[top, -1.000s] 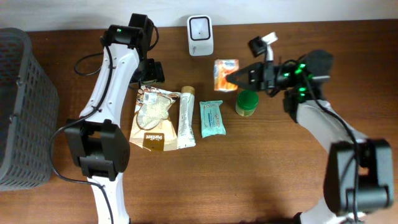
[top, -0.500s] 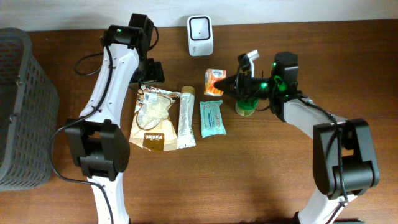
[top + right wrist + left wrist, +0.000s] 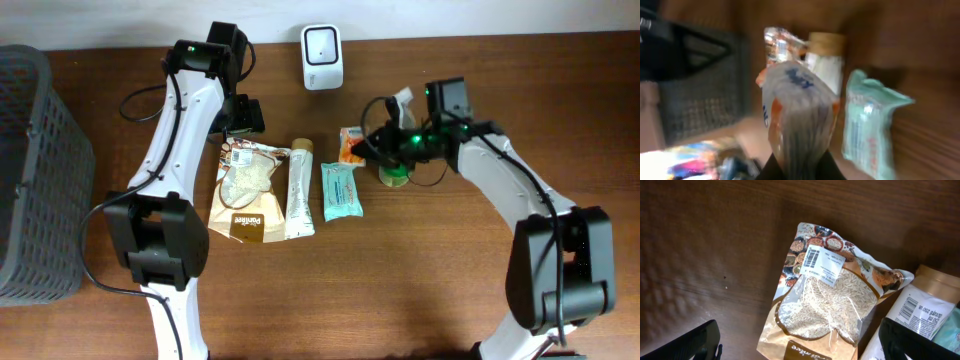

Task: Scan the item barcode
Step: 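Move the held orange package with the right gripper toward the white scanner, then hold the orange package in front of the white scanner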

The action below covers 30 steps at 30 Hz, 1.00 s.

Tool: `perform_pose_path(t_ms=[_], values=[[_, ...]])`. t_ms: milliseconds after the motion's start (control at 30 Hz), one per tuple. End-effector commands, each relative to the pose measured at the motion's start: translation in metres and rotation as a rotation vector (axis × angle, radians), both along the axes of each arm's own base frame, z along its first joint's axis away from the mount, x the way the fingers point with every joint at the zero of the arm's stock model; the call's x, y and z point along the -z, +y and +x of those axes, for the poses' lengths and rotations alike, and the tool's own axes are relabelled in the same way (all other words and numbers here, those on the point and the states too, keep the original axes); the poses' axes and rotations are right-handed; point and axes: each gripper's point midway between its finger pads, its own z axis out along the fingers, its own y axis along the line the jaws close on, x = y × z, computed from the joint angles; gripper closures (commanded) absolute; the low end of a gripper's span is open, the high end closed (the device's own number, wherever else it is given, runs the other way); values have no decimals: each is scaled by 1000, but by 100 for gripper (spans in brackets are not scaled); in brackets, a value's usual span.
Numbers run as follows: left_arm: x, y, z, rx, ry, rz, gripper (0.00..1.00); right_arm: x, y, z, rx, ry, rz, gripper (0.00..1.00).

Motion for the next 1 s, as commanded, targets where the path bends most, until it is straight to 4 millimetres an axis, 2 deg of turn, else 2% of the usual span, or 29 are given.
perform_pose_path(t_ms=[0,133,267,333,400,533,700,767,833,967], values=[[-2,2,2,15,-5,12,1,-29,-10,20,-19,-197,-235,95],[-2,2,2,16,-6,12,1,-51,-33,23,21,-201,-472,95],[-2,2,2,16,-5,12,1,-56,-64,12,56,-141,-651,95],[-2,2,2,16,-5,12,1,-50,-68,7,50,-107,-662,95],[-2,2,2,15,-6,11,1,-48,-64,15,52,-131,-661,95],[-2,2,2,15,-6,12,1,-52,-60,46,139,-237,-725,95],[-2,2,2,16,-5,12,1,-80,-38,83,147,-340,-759,96],[-2,1,2,17,-5,12,1,-94,-19,109,109,-434,-801,96],[-2,1,2,17,-6,12,1,-100,-9,129,112,-502,-851,96],[-2,1,2,17,-6,12,1,-96,6,181,85,-728,-1057,96]])
